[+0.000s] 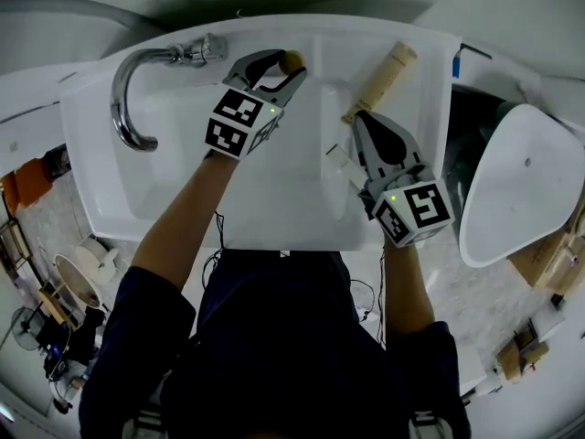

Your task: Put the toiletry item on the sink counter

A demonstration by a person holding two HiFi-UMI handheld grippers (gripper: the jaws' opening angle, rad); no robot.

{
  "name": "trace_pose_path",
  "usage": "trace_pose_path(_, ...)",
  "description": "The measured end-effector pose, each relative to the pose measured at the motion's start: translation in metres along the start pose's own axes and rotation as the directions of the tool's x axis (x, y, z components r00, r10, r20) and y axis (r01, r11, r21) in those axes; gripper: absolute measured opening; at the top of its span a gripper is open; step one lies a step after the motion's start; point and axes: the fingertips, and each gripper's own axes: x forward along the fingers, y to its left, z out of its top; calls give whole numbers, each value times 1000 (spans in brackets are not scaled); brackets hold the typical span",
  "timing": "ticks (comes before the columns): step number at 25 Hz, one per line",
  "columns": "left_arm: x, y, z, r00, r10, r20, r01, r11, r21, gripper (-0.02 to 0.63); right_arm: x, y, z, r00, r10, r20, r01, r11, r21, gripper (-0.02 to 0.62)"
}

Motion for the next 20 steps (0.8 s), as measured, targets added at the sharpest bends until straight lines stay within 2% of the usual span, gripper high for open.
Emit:
trace_pose_path(11,17,5,-14,996,2,-90,0,1000,20,205,9,-3,-4,1000,-8,3,8,1000,15,5)
trace_pose_path(20,23,9,-16,993,9,-118,-6,1000,28,204,11,-6,-8,1000,-17,-1,17,1000,24,5)
